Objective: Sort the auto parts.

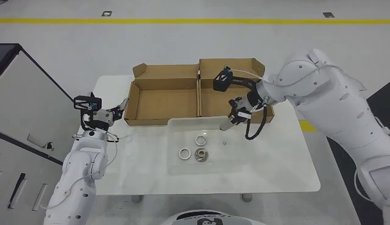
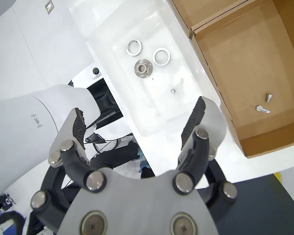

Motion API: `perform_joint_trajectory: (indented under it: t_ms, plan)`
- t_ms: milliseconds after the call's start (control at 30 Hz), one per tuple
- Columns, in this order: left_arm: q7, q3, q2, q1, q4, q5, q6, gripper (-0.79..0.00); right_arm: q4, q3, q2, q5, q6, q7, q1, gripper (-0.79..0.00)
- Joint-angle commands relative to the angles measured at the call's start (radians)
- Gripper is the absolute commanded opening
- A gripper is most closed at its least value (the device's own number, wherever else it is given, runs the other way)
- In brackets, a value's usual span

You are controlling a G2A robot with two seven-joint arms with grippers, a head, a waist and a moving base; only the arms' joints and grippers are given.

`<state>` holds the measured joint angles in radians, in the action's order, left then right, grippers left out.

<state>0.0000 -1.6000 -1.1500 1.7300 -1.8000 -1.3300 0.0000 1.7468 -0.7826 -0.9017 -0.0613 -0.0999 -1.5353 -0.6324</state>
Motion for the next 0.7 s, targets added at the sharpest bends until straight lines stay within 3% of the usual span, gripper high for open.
perform_joint_trajectory:
  t_ms: [0, 167, 467, 667]
  plan:
    - [0.000, 0.000, 0.000, 0.000, 0.000, 0.000, 0.000, 0.000, 0.031, 0.010, 0.002, -0.080, -0.010, 0.002, 0.000, 0.000]
    - [0.000, 0.000, 0.000, 0.000, 0.000, 0.000, 0.000, 0.000, 0.085, 0.121, 0.007, -0.202, -0.091, -0.001, 0.030, 0.000]
    - [0.000, 0.000, 0.000, 0.000, 0.000, 0.000, 0.000, 0.000, 0.048, 0.367, -0.023, -0.201, -0.149, -0.001, 0.162, 0.000]
    - [0.000, 0.000, 0.000, 0.000, 0.000, 0.000, 0.000, 0.000, 0.043, 0.379, -0.027, -0.196, -0.146, -0.001, 0.171, 0.000]
